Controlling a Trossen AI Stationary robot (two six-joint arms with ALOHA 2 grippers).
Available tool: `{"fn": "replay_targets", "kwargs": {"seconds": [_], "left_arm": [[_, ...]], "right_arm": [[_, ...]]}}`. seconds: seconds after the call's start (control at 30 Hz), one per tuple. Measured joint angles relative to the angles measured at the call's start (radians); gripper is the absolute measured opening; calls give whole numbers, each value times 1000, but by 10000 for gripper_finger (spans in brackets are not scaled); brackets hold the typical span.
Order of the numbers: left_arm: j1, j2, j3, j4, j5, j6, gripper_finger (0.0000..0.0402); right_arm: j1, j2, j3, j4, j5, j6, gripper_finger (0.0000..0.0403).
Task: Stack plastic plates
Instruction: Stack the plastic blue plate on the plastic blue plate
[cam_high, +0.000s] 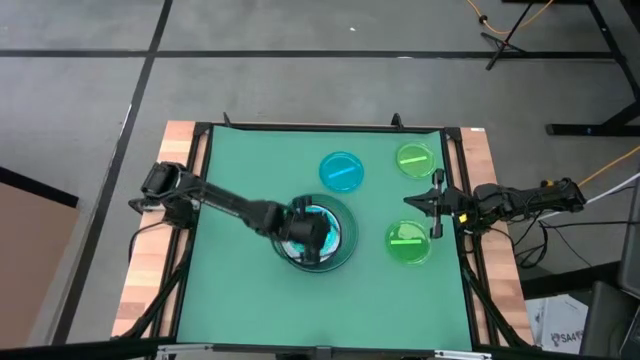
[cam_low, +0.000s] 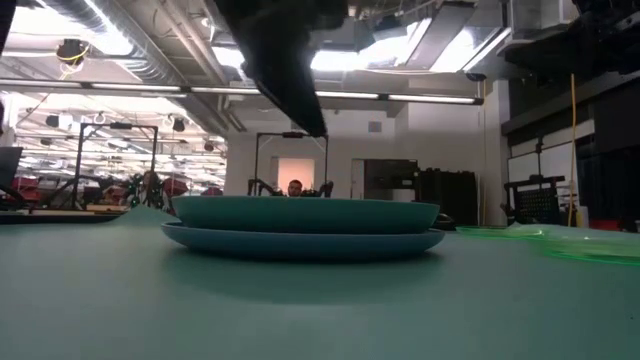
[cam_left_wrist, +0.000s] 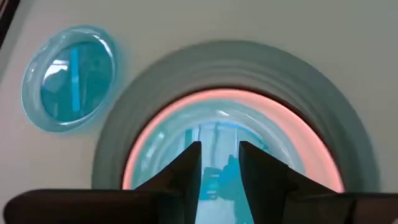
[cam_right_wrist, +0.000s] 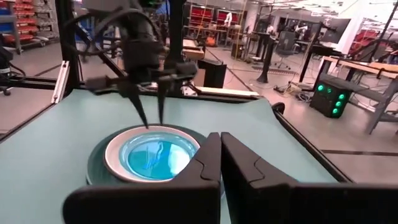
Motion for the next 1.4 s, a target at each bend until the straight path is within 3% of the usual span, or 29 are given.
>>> {"fn": "replay_targets", "kwargs": {"seconds": [0.27,0.57,0.87,1.13,1.4], "left_arm": [[186,0,0,35,18,-9,106],[385,25,-1,44,59,-97,165],[561,119,-1,143,221,-134,173],[661,204,-1,170,258,-135,173],[718,255,-1,253,399,-136,173]], "right_arm": [[0,7,0,-20,-1,17,1],[0,37,0,-42,-2,64,1],[0,85,0,-34,9,62,1],[0,104,0,-3,18,19,1],[0,104,0,-7,25,10,1]]}}
